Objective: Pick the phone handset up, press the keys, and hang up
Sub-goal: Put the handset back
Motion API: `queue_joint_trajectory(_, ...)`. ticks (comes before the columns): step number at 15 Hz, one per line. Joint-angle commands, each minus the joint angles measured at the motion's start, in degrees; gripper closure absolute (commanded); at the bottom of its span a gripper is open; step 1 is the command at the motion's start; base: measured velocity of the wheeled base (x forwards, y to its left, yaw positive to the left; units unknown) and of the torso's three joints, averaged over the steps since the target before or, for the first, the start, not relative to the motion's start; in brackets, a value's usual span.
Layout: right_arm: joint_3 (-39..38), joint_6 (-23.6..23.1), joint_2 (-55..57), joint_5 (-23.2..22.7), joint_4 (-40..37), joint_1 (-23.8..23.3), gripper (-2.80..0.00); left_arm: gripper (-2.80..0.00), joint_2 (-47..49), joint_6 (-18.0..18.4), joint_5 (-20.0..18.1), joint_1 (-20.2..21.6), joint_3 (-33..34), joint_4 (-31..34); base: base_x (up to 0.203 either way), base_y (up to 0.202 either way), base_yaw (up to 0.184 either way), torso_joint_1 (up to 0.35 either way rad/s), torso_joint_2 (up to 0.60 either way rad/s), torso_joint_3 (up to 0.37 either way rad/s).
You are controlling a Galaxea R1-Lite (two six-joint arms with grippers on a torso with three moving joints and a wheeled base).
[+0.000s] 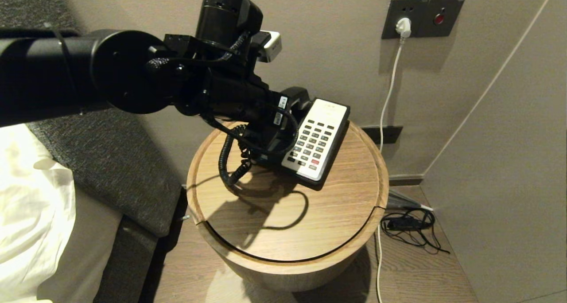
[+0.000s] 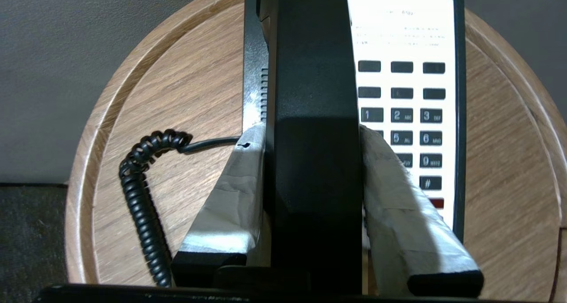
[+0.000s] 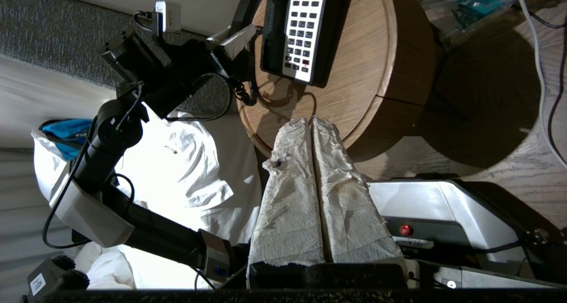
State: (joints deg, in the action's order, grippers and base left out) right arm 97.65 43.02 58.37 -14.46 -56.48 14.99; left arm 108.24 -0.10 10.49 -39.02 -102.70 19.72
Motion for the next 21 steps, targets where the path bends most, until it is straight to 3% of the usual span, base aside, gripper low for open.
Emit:
queue_joint_trajectory(1, -0.4, 0.2, 0.0, -0.1, -0.4, 0.0, 0.00, 0.00, 1.3, -0.6, 0.4, 0.0, -0.9, 0.1, 0.000, 0.000, 0.000, 0.000, 0.00, 0.000)
queue_joint_trajectory(21, 0.0, 0.2, 0.2, -0.3, 0.3, 0.1, 0.00, 0.00, 7.1, -1.4, 0.7, 0.2, -4.3, 0.1, 0.000, 0.000, 0.000, 0.000, 0.00, 0.000)
